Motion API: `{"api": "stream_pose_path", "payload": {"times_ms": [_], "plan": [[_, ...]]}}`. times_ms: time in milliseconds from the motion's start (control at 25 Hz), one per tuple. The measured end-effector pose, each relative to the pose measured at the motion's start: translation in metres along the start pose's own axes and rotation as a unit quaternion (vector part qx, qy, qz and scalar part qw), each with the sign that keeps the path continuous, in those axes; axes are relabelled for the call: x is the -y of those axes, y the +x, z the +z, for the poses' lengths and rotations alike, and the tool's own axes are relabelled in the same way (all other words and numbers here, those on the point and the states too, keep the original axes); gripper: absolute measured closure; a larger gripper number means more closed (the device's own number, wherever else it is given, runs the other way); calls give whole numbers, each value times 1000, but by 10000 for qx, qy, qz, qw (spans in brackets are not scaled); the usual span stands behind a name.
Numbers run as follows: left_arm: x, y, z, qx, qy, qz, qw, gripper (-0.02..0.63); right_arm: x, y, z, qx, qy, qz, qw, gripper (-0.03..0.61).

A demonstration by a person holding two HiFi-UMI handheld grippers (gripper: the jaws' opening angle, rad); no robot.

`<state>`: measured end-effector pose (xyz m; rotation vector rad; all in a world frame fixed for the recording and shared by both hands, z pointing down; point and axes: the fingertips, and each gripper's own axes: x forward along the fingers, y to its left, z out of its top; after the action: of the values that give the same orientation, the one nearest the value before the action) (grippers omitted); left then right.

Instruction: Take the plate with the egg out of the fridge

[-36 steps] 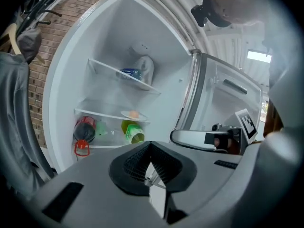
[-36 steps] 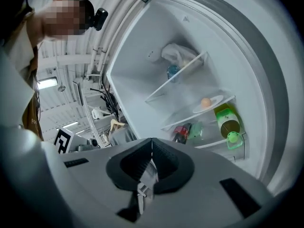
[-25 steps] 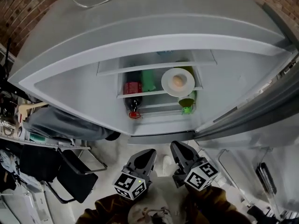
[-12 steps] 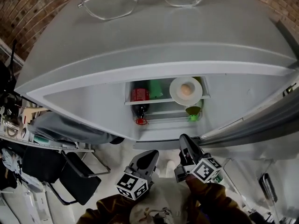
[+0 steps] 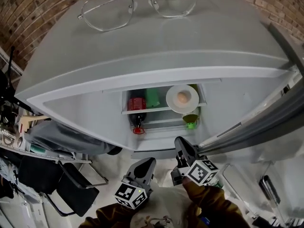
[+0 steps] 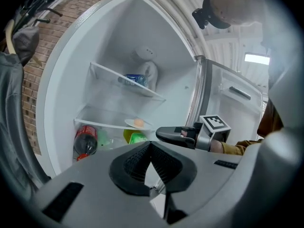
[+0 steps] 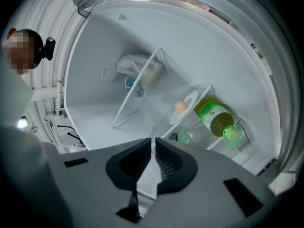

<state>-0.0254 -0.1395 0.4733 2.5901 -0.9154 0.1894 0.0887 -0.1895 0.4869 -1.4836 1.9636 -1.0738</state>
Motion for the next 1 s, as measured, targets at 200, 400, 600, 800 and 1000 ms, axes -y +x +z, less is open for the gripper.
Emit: {"api": "stream_pose_path", "payload": {"times_ms": [200, 400, 600, 800, 1000], "plan": [[6, 4, 6, 141, -51, -154, 9998, 606, -10, 13, -4, -185, -115, 121, 9997, 566], [15, 0, 0, 93, -118, -239, 9996, 606, -6, 17, -4, -199, -60, 89, 9997, 520], [11, -7, -2, 122, -194, -139, 9996, 606, -1, 31, 6, -132, -218, 2, 9997, 518], [9, -11, 1, 173, -193, -59, 9996, 606, 4, 42, 12, -73, -25, -94, 9999, 518], [11, -13, -3, 167, -215, -76, 9996, 606, 12, 47, 19, 75, 118, -219, 9997, 519]]}}
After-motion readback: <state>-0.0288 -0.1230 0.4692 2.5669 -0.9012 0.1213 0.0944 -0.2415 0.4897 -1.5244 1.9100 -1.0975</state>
